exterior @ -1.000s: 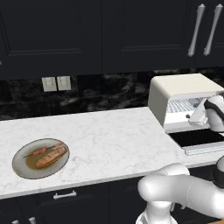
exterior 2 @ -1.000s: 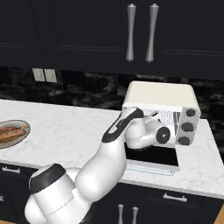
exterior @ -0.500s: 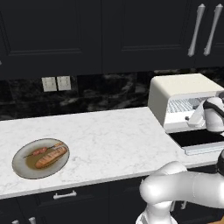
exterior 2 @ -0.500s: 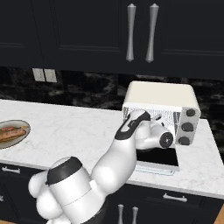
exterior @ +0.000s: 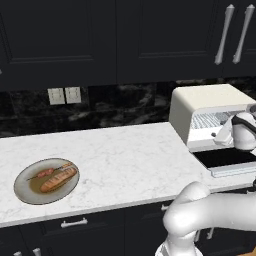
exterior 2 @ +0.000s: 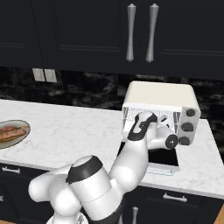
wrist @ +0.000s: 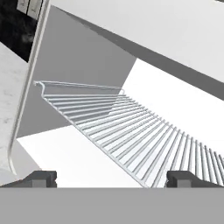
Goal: Pick up the kebab skewer and baguette bread, and place them inside the toaster oven. Close the toaster oven door and start by setting the timer.
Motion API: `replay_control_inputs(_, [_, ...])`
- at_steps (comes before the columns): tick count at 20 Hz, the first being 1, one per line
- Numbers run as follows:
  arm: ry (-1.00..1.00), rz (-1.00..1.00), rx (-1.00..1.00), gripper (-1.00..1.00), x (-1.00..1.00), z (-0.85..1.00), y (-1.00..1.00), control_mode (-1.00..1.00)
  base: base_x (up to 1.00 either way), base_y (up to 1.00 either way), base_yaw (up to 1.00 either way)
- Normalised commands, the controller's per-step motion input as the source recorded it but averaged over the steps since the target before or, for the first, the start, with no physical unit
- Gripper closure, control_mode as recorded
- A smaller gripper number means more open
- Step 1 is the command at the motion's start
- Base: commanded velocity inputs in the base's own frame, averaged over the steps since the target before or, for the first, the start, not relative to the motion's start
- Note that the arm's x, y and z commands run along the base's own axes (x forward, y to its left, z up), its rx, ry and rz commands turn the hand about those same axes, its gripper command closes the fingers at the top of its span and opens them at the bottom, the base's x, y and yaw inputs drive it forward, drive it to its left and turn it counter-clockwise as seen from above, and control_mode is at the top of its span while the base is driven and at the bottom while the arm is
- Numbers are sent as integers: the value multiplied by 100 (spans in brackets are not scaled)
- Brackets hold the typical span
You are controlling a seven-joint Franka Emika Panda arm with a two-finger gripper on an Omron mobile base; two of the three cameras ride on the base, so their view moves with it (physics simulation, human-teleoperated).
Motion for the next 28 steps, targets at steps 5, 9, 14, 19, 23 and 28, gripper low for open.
replay_control_inputs(5, [-3, 0, 0, -100, 38, -8, -10, -100, 0, 0, 0])
replay_control_inputs(9, [-8, 0, 0, -100, 23, -9, -1, -100, 0, 0, 0])
replay_control_inputs(14, [-9, 0, 0, -100, 11, -16, 0, -100, 0, 0, 0])
replay_control_inputs(19, [-8, 0, 0, -100, 23, -4, 0, -100, 0, 0, 0])
replay_control_inputs(23, [-4, 0, 0, 100, 14, 0, 0, -100, 0, 0, 0])
replay_control_inputs(28, [0, 0, 0, 100, 2, 0, -6, -100, 0, 0, 0])
